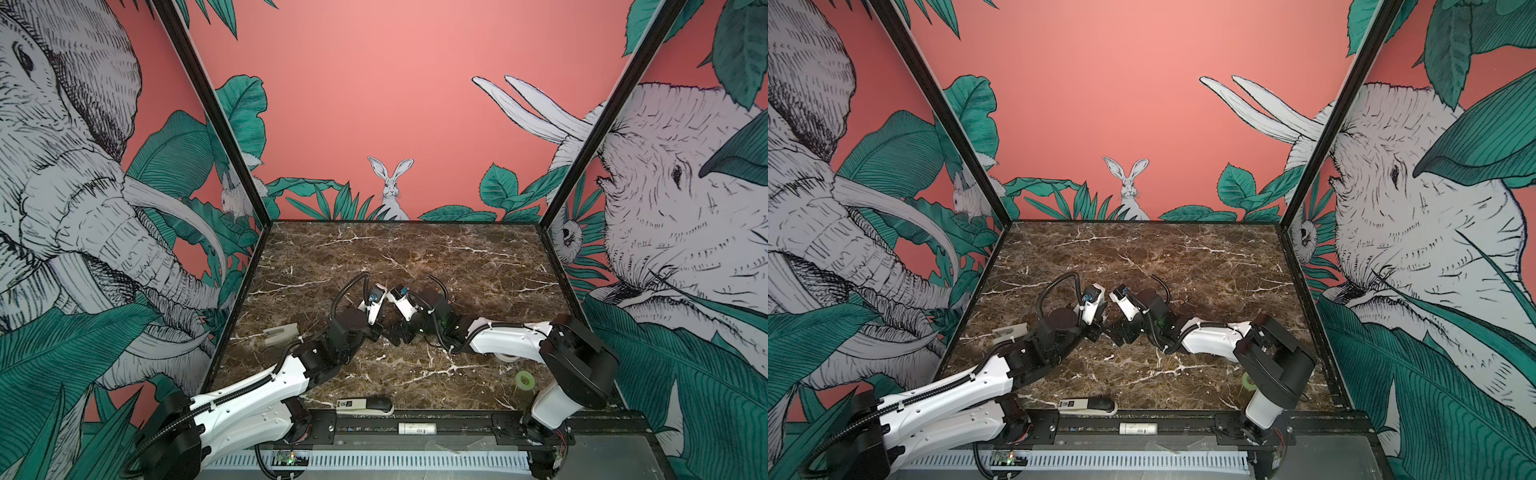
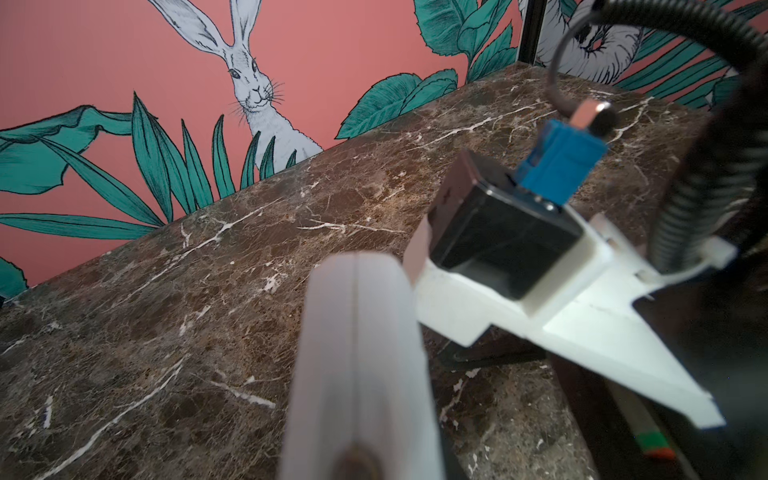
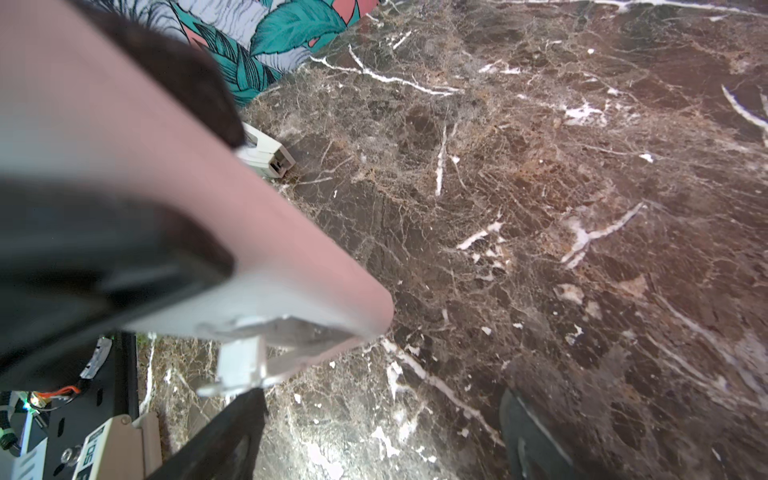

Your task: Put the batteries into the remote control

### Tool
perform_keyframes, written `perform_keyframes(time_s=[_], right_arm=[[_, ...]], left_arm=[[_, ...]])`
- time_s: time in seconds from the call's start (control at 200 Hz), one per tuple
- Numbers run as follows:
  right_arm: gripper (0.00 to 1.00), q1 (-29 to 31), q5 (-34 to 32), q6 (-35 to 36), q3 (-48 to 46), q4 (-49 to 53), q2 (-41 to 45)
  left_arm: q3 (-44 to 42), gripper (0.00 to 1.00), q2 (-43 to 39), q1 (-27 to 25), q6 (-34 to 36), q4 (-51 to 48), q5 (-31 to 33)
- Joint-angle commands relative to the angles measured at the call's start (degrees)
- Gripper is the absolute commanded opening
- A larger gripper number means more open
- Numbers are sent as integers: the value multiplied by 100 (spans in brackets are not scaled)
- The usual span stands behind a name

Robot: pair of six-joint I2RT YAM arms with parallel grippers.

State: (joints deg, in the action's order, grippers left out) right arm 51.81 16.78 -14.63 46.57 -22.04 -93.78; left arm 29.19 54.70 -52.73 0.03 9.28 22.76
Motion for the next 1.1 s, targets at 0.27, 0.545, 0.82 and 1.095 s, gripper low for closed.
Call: perform_keyframes(time_s=[0.27,0.545,0.82,1.095], right_arm=[[69,28,106,103,-68,-736,167],[61,25,209,42,-76,-907,94],[50,13,-93,9,-136,-370,161],[34,-65,-622,-252,-175,501,400]], left_arm=[[105,0,-183,-27,-91,-28,-202],[72,0,-222,-27,-142,-28,-233],[130,0,-246,-29,-167,-254,369],[237,0,-273,-18,-145,-470,-18]])
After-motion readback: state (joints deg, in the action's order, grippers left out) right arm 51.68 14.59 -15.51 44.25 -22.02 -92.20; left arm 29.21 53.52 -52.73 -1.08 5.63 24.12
